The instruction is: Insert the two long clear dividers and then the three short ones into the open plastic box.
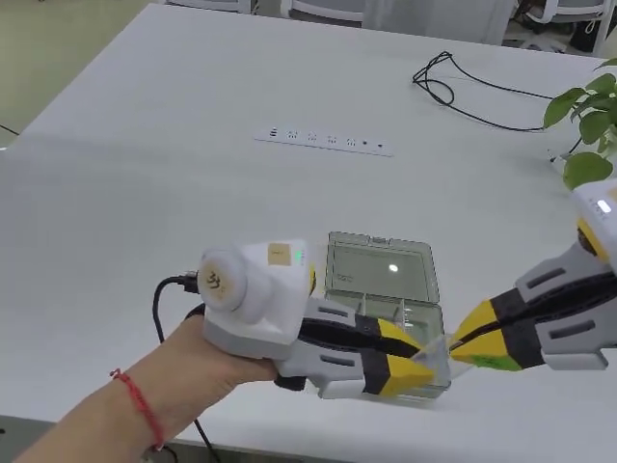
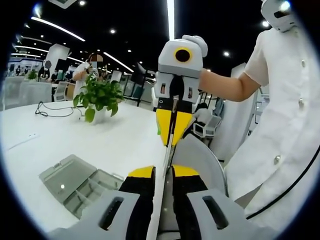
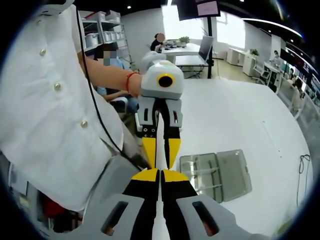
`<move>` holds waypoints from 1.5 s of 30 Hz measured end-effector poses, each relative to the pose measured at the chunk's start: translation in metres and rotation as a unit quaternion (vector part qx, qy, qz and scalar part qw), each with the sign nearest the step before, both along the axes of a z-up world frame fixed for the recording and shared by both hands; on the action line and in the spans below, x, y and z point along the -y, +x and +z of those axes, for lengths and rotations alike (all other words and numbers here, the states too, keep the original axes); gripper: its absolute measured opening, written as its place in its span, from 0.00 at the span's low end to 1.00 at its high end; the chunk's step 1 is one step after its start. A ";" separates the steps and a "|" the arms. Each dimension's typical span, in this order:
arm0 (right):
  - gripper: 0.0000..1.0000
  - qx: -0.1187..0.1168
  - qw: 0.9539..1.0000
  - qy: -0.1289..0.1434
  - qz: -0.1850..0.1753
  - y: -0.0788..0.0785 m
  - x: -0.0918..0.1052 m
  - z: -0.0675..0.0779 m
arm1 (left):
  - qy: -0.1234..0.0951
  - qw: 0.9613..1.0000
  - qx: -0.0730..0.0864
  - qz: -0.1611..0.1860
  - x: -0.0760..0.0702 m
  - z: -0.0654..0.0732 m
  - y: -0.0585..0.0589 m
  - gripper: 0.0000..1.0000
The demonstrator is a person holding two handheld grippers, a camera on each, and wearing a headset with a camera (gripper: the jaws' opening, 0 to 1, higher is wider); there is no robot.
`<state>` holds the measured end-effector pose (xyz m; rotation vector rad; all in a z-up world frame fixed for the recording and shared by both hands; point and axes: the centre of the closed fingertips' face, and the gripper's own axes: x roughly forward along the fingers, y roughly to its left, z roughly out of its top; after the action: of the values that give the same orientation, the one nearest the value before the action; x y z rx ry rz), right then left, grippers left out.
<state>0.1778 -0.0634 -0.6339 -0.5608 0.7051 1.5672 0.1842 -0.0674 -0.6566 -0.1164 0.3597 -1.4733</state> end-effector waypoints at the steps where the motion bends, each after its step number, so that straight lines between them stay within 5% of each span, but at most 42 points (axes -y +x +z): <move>1: 0.03 0.000 1.000 0.000 -0.001 0.000 0.000 0.000 | 0.001 1.000 -0.001 0.002 -0.001 -0.001 0.001 0.11; 21: 0.03 0.026 0.999 -0.027 -0.030 0.026 0.018 -0.010 | 0.028 0.998 0.004 0.055 -0.028 -0.015 0.017 0.39; 45: 0.03 0.057 0.994 -0.092 -0.032 0.066 0.030 -0.049 | 0.061 0.993 0.010 0.103 -0.058 -0.036 0.034 0.69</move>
<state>0.2441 -0.0930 -0.6834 -0.7508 0.7779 1.4075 0.2185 -0.0095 -0.6924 -0.0401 0.4084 -1.2456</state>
